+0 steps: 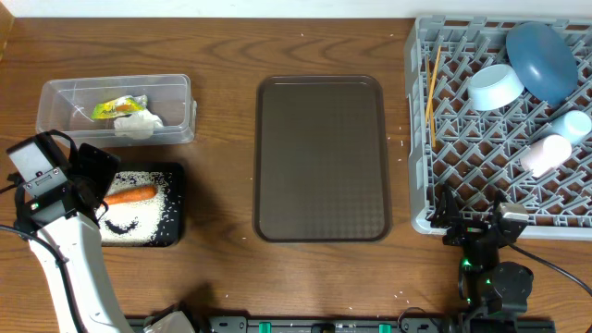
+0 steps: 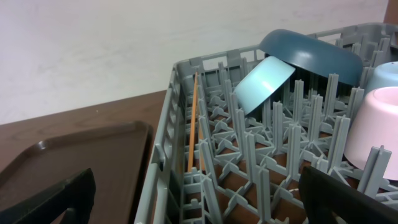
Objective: Sort waste into correct bins and load items into the dishwasher rack
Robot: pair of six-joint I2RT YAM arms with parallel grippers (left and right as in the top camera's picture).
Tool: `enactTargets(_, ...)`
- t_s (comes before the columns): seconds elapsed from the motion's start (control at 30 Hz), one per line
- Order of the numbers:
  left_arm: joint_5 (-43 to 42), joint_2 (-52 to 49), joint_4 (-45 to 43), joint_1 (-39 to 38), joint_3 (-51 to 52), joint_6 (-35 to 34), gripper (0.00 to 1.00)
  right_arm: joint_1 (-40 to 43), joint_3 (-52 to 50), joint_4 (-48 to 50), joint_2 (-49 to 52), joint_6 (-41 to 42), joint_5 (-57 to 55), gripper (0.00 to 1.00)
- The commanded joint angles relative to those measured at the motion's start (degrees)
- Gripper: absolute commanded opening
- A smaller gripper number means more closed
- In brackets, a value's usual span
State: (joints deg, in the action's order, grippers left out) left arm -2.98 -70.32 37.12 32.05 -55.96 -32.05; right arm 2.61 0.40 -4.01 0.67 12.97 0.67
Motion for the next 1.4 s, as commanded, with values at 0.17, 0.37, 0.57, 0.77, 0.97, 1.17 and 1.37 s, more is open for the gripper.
enactTargets(0.17, 0.7, 0.5, 0.2, 0.2, -0.5, 0.7, 0.98, 0.9, -0.1, -0.2, -0.4, -0.2, 0.4, 0.99)
enactTargets(0.37, 0.7, 0.7, 0.2, 0.2, -0.5, 0.8, 0.98, 0.9, -0.1, -0.2, -0.4, -0.2, 0.4, 0.99)
enactTargets(0.57, 0.6, 3.5, 0.7, -0.3, -0.3, 0.7, 0.98, 0.9, -0.1, -0.2, -0.4, -0.2, 0.4, 0.99)
enactTargets(0.77, 0.7, 9.2, 2.3, -7.4, 1.1, 3.0, 0.98, 0.9, -0.1, -0.2, -0.4, -0.2, 0.4, 0.99)
enactTargets(0.97, 0.7, 17.2, 1.6, -18.5, 4.1, 9.2, 0.98, 0.9, -0.1, -0.2, -0.4, -0.2, 0.4, 0.99)
enactTargets(1.17, 0.7, 28.0, 1.2, -25.9, 11.8, 15.9, 0.98, 0.9, -0.1, -0.2, -0.4, -0.2, 0.4, 0.99)
enactTargets(1.37, -0.2, 35.0, 1.0, -27.1, 20.4, 17.0, 0.98, 0.9, -0.1, -0.2, -0.4, -0.2, 0.4, 0.99)
